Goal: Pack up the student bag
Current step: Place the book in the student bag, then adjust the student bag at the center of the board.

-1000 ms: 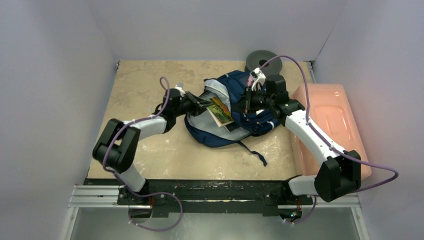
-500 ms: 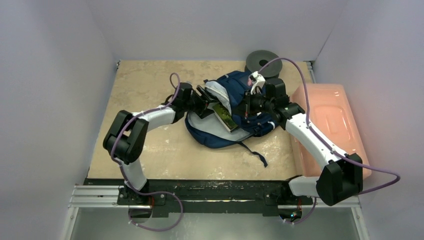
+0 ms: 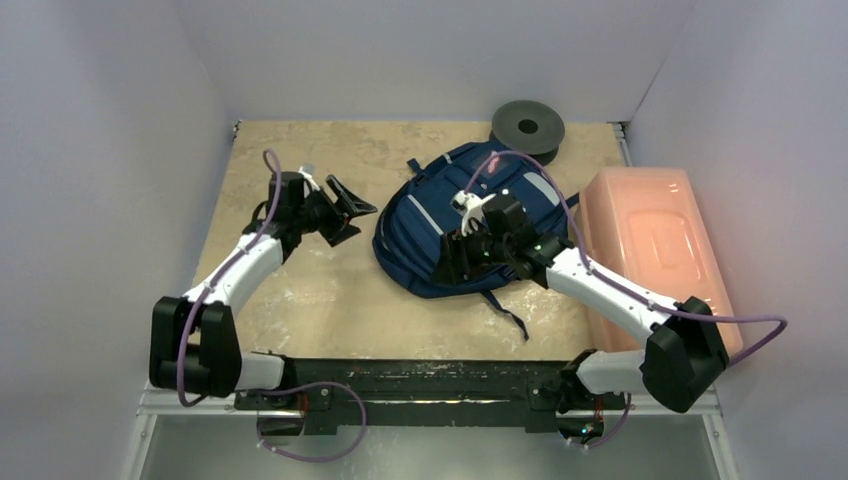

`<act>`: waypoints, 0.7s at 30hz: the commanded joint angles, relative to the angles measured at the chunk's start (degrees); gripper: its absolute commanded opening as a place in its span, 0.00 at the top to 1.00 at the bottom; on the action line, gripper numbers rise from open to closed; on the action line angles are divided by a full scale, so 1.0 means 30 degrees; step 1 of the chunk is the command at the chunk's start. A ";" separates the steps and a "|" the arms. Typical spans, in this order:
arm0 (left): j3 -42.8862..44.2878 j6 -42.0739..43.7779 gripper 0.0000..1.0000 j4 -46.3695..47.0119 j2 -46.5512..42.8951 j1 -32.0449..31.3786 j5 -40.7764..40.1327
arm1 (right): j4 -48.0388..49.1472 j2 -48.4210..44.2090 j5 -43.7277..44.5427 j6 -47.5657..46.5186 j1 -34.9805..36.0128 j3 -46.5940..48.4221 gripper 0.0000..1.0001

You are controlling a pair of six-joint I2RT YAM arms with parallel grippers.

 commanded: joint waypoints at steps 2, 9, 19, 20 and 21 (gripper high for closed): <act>0.5213 0.5810 0.27 -0.3497 0.4970 -0.0037 0.1321 | 0.0538 -0.3929 0.2815 0.4774 -0.3216 -0.2299 0.06; 1.1059 0.7882 0.27 -0.7001 1.1381 -0.2519 0.0980 | 0.1745 -0.2461 0.6315 0.7744 -0.5769 -0.3697 0.01; 0.2910 0.5496 0.99 -0.3033 0.6817 -0.2264 0.0485 | 0.4969 0.2051 0.6317 0.4817 -0.5579 -0.1513 0.24; 0.1389 0.4911 1.00 -0.2049 0.5613 -0.2234 0.0420 | 0.5391 0.2657 0.5772 0.4655 -0.5456 -0.1339 0.27; -0.0057 0.4336 1.00 -0.1028 0.4474 -0.2245 0.0349 | 0.6139 0.3194 0.5480 0.4558 -0.5054 -0.1164 0.28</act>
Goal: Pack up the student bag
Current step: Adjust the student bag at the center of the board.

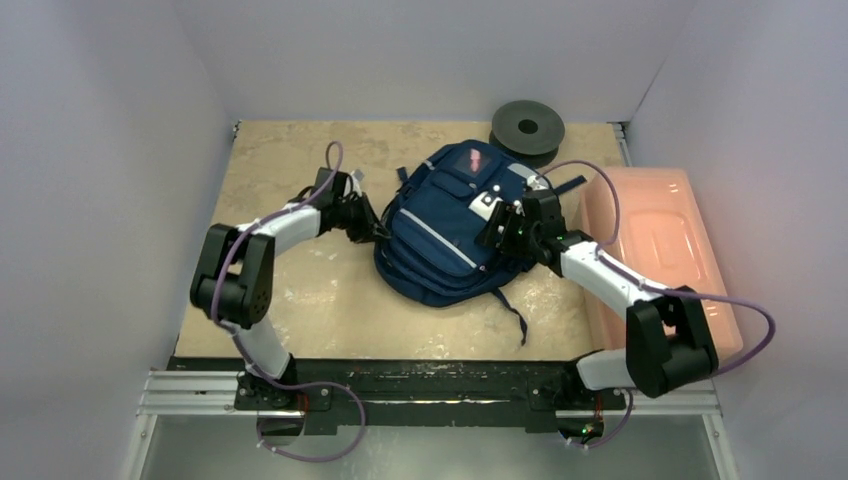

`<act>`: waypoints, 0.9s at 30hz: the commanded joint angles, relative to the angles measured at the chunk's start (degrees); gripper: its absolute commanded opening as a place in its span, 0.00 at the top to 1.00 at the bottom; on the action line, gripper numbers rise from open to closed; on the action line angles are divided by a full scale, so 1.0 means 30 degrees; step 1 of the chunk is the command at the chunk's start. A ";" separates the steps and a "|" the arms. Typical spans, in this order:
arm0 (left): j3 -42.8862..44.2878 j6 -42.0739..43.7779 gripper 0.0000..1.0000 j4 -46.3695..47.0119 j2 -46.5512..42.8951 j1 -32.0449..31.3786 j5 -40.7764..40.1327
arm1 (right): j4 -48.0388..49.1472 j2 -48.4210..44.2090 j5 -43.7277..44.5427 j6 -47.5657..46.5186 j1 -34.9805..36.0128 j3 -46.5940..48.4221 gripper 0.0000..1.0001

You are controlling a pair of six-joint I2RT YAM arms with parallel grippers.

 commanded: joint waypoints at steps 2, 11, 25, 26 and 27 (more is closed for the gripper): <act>-0.7188 -0.2889 1.00 0.3145 -0.5930 -0.0130 -0.0008 | 0.4633 0.3038 -0.0722 -0.1599 0.1747 0.1782 0.29; -1.1171 -1.0079 0.90 1.1485 -0.7176 -0.7328 -0.2139 | 0.0673 0.7992 0.3593 -0.4459 0.2577 0.8919 0.19; -0.9265 -0.1708 0.11 -0.2305 -1.7423 -0.3738 -0.7734 | 0.0703 -0.1994 0.1434 -0.0274 0.7765 0.0814 0.13; -0.9194 -0.2076 0.12 -0.2318 -1.7312 -0.1952 -0.6936 | 0.2364 -0.2141 0.1248 0.1541 0.9071 0.0098 0.14; -0.8958 -0.2657 0.13 -0.2557 -1.6947 -0.0923 -0.6496 | 0.3447 -0.2002 0.1975 0.3383 1.0483 -0.0032 0.13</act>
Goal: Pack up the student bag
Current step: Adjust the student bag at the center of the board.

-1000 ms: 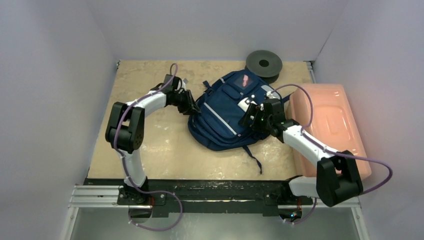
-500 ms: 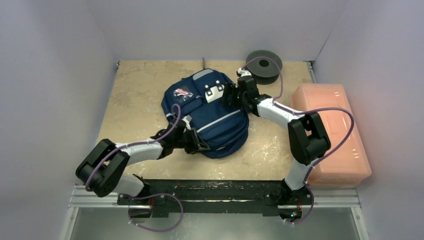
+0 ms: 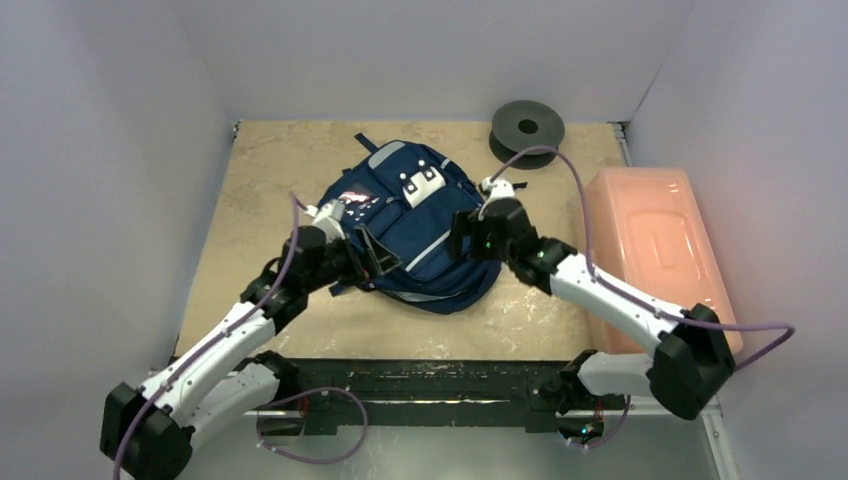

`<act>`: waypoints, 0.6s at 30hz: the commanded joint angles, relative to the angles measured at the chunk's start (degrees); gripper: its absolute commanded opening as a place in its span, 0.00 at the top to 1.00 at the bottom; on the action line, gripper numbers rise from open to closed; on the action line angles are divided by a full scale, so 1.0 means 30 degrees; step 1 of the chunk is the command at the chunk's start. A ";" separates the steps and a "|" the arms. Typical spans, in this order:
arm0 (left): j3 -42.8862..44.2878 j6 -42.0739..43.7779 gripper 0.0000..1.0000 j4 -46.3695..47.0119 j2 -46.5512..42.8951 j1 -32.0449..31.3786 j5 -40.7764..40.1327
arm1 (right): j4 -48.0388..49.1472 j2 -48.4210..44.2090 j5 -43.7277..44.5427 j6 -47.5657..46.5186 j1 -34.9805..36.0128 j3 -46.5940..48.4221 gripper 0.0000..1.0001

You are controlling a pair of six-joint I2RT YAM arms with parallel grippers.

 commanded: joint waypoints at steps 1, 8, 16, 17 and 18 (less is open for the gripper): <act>0.1143 0.0598 0.14 -0.4634 0.0955 0.4543 -0.0608 | 0.4808 0.0385 -0.1441 0.7196 0.4993 -0.1555 0.12; 0.4981 -0.0798 0.16 -0.7906 0.7039 0.8005 0.2915 | 0.3604 0.5992 0.5446 1.4042 0.9934 0.2154 0.01; 0.6203 -0.0868 0.22 -0.7922 0.9952 0.8456 0.2940 | -0.1480 1.1614 0.9734 1.8820 1.1209 0.7616 0.20; 0.6632 -0.0606 0.22 -0.8288 1.0596 0.8456 0.3017 | -0.2323 1.2154 1.0275 1.9477 1.1207 0.8214 0.22; 0.7096 -0.0365 0.23 -0.8605 1.1277 0.8456 0.3155 | -0.2897 1.2588 1.0665 2.0350 1.1207 0.8651 0.25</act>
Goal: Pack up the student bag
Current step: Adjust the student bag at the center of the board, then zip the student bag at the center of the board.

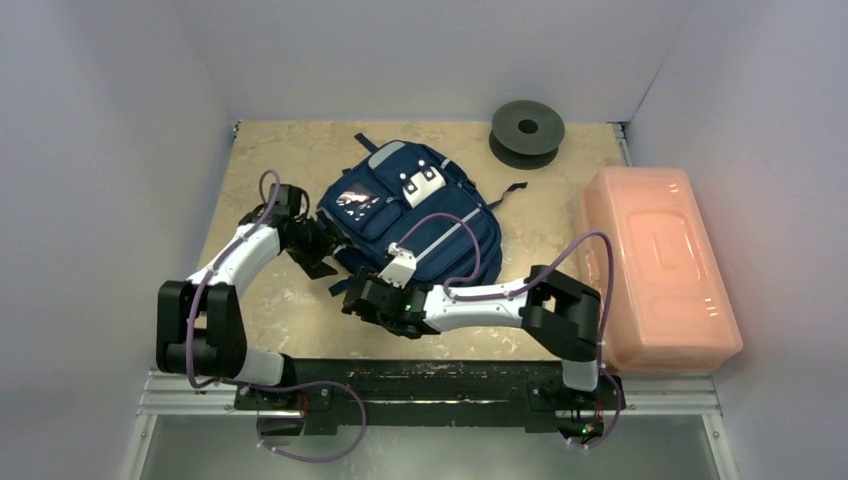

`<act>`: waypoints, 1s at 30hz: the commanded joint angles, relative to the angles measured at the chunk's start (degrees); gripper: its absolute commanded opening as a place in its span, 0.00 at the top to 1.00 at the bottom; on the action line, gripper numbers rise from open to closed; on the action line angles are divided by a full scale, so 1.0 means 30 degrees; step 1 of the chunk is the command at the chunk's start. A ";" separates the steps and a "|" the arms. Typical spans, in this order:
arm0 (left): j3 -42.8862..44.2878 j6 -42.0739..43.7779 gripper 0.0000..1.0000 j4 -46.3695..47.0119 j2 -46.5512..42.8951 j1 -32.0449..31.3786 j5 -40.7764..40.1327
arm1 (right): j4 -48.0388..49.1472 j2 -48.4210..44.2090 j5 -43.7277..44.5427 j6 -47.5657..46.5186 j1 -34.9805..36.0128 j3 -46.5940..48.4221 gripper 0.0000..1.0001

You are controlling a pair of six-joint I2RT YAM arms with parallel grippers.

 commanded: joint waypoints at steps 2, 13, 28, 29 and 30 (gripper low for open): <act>0.2430 0.0823 0.29 -0.1073 0.2381 0.0158 0.0963 | -0.4181 0.1877 0.3744 0.5316 -0.0100 0.2607 0.34; 0.1903 0.1676 0.31 -0.0256 0.3411 0.0271 0.0099 | -0.8472 0.4295 0.7640 0.8219 -0.0310 0.5830 0.55; 0.1836 0.2621 0.31 -0.0032 0.4577 0.0947 0.1285 | -1.0571 0.7695 0.9770 0.9986 -0.0646 0.9681 0.54; 0.1805 0.2682 0.31 -0.0047 0.4604 0.0945 0.1270 | -1.0858 0.7824 0.9850 1.0239 -0.0658 0.9806 0.56; 0.1754 0.2686 0.31 -0.0027 0.4626 0.0949 0.1297 | -1.0828 0.7855 0.9977 1.0220 -0.0664 0.9764 0.58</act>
